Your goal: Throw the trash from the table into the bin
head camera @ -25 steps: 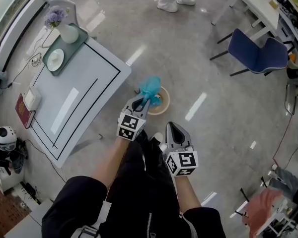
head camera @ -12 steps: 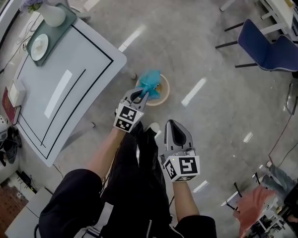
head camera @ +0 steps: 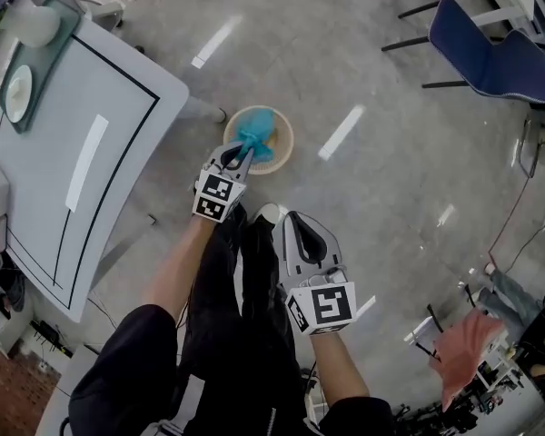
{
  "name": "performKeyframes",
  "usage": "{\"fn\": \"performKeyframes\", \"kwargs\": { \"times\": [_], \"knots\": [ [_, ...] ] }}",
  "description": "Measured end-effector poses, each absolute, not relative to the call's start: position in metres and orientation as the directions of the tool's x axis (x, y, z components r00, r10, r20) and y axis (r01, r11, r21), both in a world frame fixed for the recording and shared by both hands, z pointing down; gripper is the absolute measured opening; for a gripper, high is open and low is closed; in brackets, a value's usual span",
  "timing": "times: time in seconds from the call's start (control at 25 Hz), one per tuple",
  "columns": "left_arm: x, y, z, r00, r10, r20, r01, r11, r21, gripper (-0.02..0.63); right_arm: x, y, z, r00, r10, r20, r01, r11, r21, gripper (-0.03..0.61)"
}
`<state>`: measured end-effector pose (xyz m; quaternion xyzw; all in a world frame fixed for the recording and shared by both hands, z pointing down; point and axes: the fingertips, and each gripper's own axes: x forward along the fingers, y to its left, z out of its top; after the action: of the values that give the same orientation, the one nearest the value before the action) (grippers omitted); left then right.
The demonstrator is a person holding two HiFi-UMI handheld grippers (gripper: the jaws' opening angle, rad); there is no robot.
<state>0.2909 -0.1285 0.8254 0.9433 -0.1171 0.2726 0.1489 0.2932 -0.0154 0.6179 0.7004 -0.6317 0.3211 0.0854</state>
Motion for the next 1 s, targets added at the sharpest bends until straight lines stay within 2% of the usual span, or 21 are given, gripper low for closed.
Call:
{"fn": "performKeyframes", "kwargs": {
  "times": [0.64, 0.68, 0.76, 0.84, 1.0],
  "knots": [
    [0.289, -0.107, 0.959, 0.711, 0.023, 0.703, -0.241, -0.931, 0.274, 0.021, 0.295, 0.014, 0.672, 0.008, -0.773, 0.635, -0.915, -0.261, -0.307, 0.009],
    [0.289, -0.104, 0.963, 0.706, 0.034, 0.708, -0.235, -0.931, 0.279, 0.033, 0.296, 0.016, 0.673, 0.007, -0.771, 0.637, -0.914, -0.263, -0.308, 0.009],
    [0.291, -0.098, 0.968, 0.700, 0.054, 0.712, -0.228, -0.928, 0.294, 0.117, 0.296, 0.019, 0.676, 0.007, -0.765, 0.643, -0.913, -0.268, -0.308, 0.009],
    [0.291, -0.095, 0.971, 0.693, 0.063, 0.718, -0.222, -0.929, 0.296, 0.143, 0.295, 0.019, 0.677, 0.004, -0.764, 0.645, -0.914, -0.265, -0.308, 0.009],
    [0.290, -0.093, 0.976, 0.684, 0.066, 0.727, -0.217, -0.932, 0.289, 0.246, 0.291, 0.016, 0.677, 0.000, -0.766, 0.642, -0.911, -0.264, -0.316, 0.008]
  ]
}}
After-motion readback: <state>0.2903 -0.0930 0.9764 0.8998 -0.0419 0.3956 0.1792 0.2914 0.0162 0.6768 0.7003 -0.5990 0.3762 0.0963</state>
